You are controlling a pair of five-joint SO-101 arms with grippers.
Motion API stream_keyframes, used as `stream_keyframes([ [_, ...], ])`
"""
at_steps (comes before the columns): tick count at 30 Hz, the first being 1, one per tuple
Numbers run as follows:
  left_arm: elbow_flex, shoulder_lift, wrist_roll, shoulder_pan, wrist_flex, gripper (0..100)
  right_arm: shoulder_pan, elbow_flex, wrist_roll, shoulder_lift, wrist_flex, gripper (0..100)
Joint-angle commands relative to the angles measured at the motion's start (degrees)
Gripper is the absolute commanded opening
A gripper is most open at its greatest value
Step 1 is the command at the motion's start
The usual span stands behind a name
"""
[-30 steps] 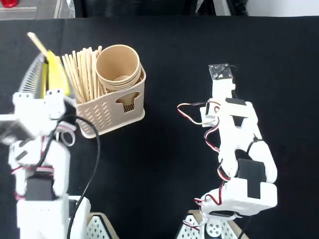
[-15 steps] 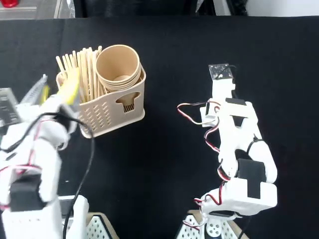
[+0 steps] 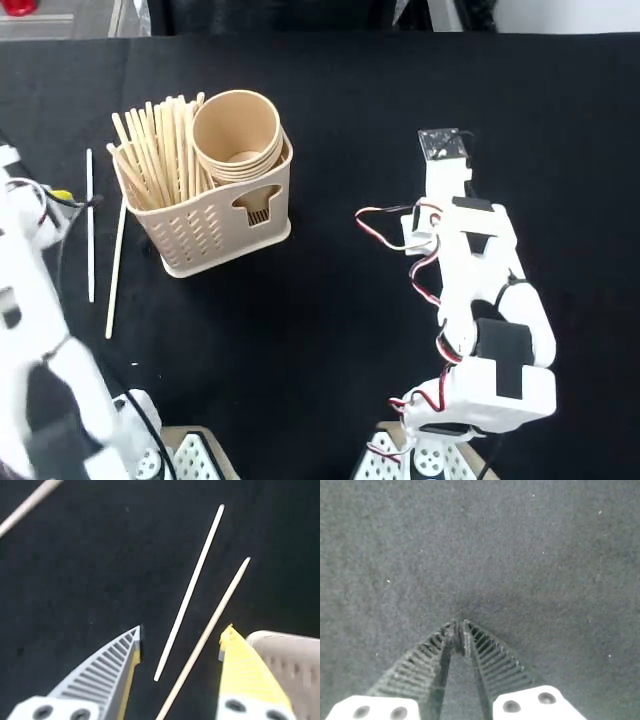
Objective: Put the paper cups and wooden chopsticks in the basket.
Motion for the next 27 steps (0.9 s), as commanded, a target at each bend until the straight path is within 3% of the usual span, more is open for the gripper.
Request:
stream_keyframes([
  [1,-8.8,12.7,-2.0,1.8,-2.5,26,0.4,-0.3,0.5,-0.7,-0.6,1.3],
  [13,-35.6,44.4,-1.8,6.6,-2.0,26,0.4,-0.3,0.5,-0.7,-0.6,1.3],
  [21,-43.7,56.2,-1.8,6.9,-2.0,25,0.4,-0.3,0.5,-0.7,-0.6,1.3],
  [27,-44.7,57.8,-2.4,6.2,-1.2,3,0.4,-0.3,0.5,-0.7,-0.6,1.3],
])
